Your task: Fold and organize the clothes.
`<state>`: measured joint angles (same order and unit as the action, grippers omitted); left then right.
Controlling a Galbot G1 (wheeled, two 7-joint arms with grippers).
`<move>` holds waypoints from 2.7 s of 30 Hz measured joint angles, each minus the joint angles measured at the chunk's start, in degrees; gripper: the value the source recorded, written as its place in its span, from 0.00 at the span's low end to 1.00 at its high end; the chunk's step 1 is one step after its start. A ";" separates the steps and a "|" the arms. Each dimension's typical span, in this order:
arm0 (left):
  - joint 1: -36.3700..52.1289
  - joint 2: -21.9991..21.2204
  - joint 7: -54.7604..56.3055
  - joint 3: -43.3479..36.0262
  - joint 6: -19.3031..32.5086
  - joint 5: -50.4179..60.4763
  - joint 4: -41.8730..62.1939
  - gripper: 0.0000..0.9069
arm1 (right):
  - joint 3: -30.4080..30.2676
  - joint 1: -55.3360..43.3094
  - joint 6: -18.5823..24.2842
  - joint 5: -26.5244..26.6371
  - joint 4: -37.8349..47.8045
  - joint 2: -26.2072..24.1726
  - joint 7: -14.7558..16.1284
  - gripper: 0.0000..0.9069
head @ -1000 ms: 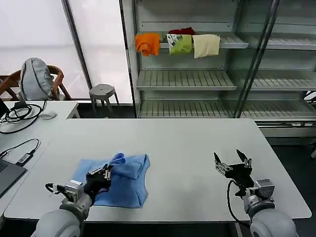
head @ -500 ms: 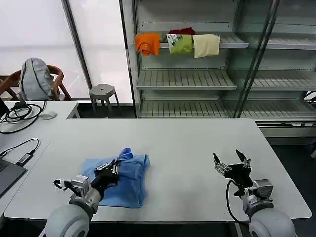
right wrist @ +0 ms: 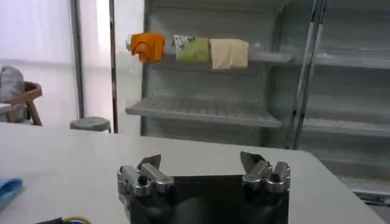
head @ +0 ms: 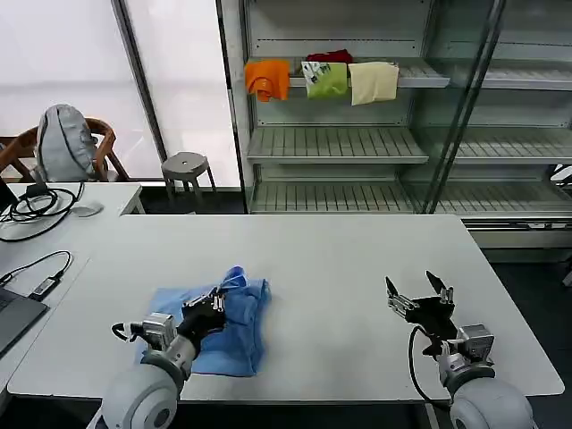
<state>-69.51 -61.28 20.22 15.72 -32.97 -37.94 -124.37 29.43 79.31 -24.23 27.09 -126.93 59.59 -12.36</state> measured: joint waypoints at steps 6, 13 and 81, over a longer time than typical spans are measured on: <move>0.76 -1.42 0.22 -1.01 -0.01 0.64 0.85 1.00 | -0.13 -0.02 -0.02 -0.09 0.00 0.03 0.01 1.00; 0.99 -3.08 -1.55 -1.80 0.22 1.54 1.06 1.00 | -0.44 -0.37 -0.09 -0.15 0.00 0.18 0.01 1.00; -15.09 -7.72 -7.38 18.26 7.20 1.29 8.73 0.01 | -2.52 0.99 -0.03 -2.98 -3.05 2.90 0.28 1.00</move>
<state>-84.61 -69.00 12.84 33.98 -25.77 -36.65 -115.64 26.91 80.29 -24.26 24.10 -129.98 62.49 -12.08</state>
